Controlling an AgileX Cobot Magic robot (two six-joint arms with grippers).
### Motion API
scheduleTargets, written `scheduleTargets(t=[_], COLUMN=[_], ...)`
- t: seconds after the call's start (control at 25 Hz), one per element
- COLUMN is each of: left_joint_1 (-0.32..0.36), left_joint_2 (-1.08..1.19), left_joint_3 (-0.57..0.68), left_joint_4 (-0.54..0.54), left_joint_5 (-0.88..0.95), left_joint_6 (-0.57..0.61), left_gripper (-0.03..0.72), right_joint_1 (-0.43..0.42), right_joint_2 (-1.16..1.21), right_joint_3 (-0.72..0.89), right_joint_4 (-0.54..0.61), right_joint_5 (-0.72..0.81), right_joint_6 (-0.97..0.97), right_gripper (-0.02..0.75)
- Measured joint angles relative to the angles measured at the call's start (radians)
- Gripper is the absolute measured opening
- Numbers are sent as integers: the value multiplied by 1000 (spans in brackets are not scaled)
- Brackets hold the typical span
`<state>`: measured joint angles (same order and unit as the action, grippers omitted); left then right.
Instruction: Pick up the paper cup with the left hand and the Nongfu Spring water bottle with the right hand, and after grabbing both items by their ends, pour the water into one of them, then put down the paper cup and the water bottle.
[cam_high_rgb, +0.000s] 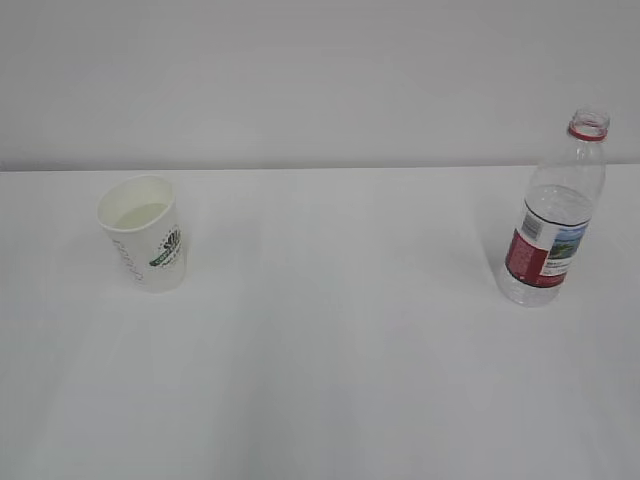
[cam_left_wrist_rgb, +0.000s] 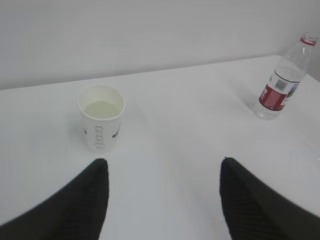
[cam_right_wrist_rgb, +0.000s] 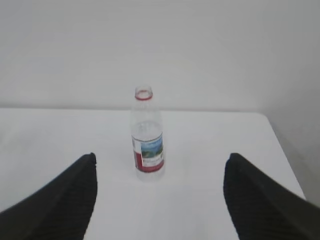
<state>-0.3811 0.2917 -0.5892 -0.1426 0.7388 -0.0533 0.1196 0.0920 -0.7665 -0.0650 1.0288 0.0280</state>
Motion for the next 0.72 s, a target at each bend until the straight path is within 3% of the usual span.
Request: scheduleTargets(t=[0.28,0.72], left_joint_1=[0,-1], left_joint_2=[-161,-288], left_joint_3=[0,-8], left_joint_4=[-2,-8], left_joint_5=[162,337], left_joint_6=[0,0], left_gripper=[505,478], right_joint_1=[0,0], right_joint_2=[-9,-114], right_joint_3=[-18,-21], right_joint_4=[7,23], right_joint_5=[199,248], right_joint_6=[-1,-8], right_gripper=[593,593])
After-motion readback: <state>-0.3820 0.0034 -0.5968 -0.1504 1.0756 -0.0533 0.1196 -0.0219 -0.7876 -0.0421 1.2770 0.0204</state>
